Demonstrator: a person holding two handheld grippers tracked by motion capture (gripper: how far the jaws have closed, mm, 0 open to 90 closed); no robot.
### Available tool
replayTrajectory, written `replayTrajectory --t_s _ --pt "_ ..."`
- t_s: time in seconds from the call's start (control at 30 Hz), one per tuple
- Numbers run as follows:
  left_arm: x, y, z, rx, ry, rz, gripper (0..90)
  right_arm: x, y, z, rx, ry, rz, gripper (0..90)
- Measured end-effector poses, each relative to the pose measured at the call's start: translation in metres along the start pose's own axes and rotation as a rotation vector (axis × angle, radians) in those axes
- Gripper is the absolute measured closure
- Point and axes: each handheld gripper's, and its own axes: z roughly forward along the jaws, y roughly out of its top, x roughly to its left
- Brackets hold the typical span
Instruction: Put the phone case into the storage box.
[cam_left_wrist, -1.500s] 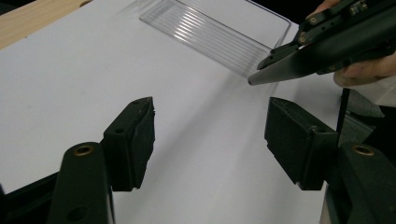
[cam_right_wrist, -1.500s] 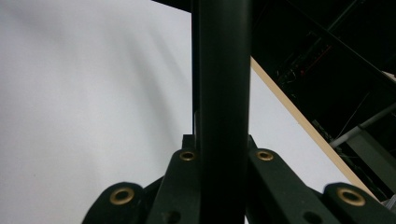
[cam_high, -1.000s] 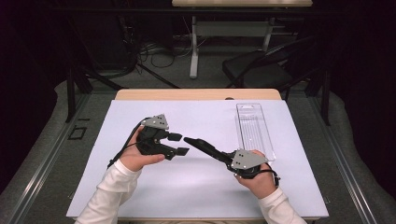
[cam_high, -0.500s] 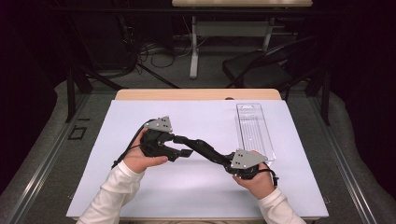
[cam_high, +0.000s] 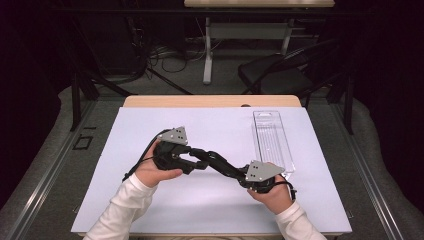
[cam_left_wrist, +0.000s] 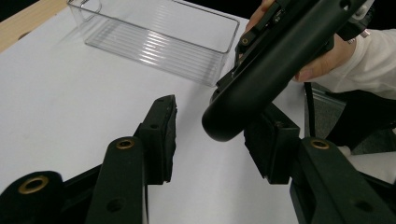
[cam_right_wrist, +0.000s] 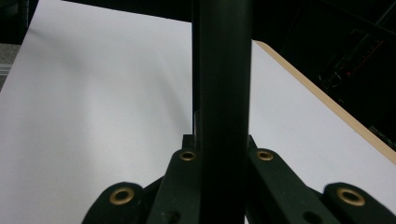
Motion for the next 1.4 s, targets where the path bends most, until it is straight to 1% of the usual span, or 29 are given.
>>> replayTrajectory --t_s 0.17,0.4,0.5,0.87,1.17,1.33,1.4 --pt "-0.0015 0.0005 -0.0002 -0.014 -0.009 0.011 58.3 0.0004 -0.0003 0.0012 -0.001 0.011 0.007 87.7" --pt "-0.0027 0.0009 0.0004 -0.02 -0.018 0.024 61.4 0.002 -0.0002 0.0028 -0.004 0.029 0.013 87.7" --pt "-0.0032 0.0012 -0.0001 -0.019 -0.016 0.038 63.5 0.0023 -0.0001 0.0031 -0.006 0.034 0.015 87.8" --pt "-0.0044 0.0015 0.0016 -0.021 -0.036 0.047 68.0 0.0025 -0.0002 0.0039 -0.012 0.044 0.022 87.8" --pt "-0.0038 0.0014 0.0012 -0.023 -0.047 0.041 70.7 0.0026 -0.0005 0.0043 -0.017 0.049 0.029 87.7" --pt "-0.0019 0.0001 0.002 -0.037 -0.06 0.03 72.0 0.0022 -0.0008 0.0039 -0.013 0.046 0.032 87.7" --pt "-0.0021 0.0002 0.0018 -0.041 -0.061 0.032 73.0 0.0019 -0.0011 0.0039 -0.015 0.048 0.037 87.7"
